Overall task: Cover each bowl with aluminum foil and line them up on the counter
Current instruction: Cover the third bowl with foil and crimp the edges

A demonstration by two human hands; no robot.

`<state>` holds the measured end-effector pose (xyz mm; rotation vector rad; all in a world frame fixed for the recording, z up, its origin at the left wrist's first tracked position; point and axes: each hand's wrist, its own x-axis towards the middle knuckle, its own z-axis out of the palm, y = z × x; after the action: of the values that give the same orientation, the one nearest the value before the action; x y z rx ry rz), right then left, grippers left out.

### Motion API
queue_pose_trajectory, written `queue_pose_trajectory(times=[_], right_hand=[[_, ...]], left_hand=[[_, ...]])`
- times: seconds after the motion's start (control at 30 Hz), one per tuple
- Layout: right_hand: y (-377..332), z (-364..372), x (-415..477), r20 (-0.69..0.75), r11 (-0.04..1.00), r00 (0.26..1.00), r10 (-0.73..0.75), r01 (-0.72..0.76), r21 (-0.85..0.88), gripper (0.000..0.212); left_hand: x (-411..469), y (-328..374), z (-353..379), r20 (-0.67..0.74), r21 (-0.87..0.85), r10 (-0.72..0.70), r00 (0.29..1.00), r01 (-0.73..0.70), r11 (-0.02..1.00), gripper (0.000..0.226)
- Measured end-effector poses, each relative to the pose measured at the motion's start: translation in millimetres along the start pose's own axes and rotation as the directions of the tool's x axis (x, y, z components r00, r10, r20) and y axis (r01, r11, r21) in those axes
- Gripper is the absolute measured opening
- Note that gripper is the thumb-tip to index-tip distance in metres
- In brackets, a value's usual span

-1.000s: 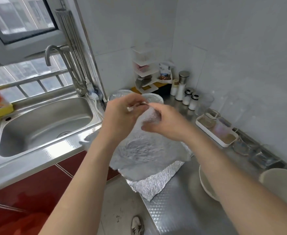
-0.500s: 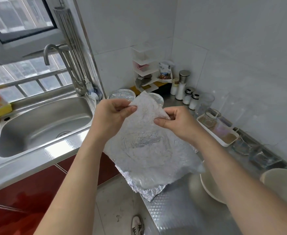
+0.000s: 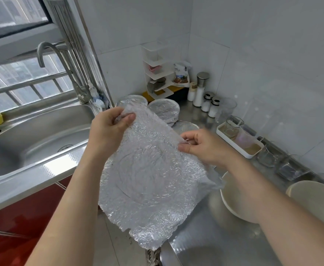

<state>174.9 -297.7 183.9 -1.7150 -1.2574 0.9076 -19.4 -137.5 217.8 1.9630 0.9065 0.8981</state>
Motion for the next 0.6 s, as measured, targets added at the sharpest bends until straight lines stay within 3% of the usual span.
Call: queue_pose_trajectory(times=[0.07, 0.3, 0.43, 0.6], right_hand=[[10, -1, -2, 0.037, 1.0, 0.999, 0.019, -0.02, 0.016, 0.028], [32, -9, -6, 0.074, 0.993, 0.99, 0.118, -0.119, 0.007, 0.007], [45, -14, -2, -0.004, 0.991, 0.992, 0.127, -0.127, -0.046, 0.009], [57, -21, -1, -0.055, 0.986, 0.989, 0.14, -0.144, -0.088, 0.016]], left_hand=[[0, -6, -1, -0.016, -0.047, -0.046, 0.999, 0.046, 0.998, 0.032], [1, -35, -5, -0.065, -0.104, -0.192, 0.979, 0.185, 0.977, 0.033], [1, -55, -6, -0.091, -0.161, -0.283, 0.955, 0.266, 0.95, 0.039], [-3, -71, -2, -0.076, -0.181, -0.366, 0.928, 0.348, 0.92, 0.03]])
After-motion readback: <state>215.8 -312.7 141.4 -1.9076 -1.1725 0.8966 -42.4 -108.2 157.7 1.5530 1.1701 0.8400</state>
